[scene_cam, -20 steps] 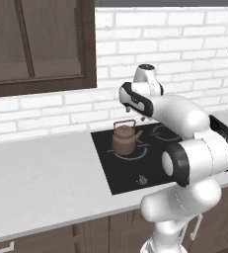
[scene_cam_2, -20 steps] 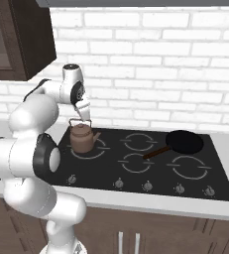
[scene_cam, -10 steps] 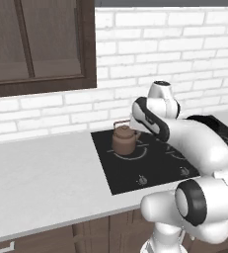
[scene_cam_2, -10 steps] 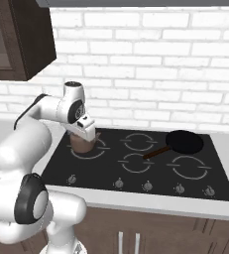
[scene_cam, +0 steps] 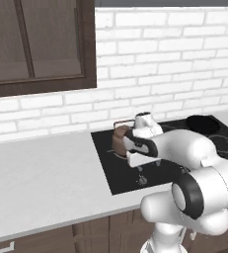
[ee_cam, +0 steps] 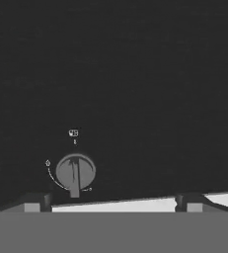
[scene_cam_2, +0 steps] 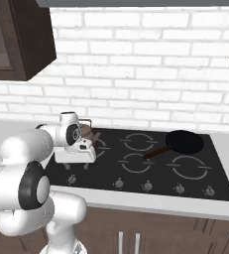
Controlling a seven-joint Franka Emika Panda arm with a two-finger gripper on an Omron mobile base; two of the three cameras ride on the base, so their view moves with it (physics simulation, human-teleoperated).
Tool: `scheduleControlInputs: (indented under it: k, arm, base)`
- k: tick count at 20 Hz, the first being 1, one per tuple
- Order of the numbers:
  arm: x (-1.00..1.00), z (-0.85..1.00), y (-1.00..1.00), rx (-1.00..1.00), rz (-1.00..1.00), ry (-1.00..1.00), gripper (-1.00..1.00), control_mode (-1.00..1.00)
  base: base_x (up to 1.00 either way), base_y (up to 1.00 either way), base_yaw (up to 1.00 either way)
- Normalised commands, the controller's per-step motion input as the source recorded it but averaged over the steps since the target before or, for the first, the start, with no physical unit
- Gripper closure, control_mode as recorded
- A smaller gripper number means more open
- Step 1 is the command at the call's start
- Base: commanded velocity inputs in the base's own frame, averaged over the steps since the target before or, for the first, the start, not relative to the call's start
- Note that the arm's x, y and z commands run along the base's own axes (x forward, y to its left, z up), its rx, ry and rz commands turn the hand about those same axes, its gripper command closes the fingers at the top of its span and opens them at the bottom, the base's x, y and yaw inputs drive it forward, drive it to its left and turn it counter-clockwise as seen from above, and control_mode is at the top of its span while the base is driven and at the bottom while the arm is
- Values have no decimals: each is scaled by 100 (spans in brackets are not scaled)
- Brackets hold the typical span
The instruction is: Pick the kettle from the counter and place it on a stove burner. Then turn the burner on.
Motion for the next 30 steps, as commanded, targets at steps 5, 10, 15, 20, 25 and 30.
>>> scheduleControlInputs:
  k: [5,10,15,20,25,30]
  arm:
    - [20,-55,10,21,17,3,-100,-100]
    - [6,-66,19,20,3,1,-100,-100]
    - [-38,-16,1,1,0,0,-100,-100]
    - [-44,-7,4,-3,0,0,-100,-100]
    - [0,-6,23,-6,0,0,-100,-100]
    - [20,-9,6,-2,0,0,-100,-100]
  base:
    - [0,0,0]
    - [0,0,0]
    - [0,0,0]
    - [0,0,0]
    - [0,0,0]
    - [0,0,0]
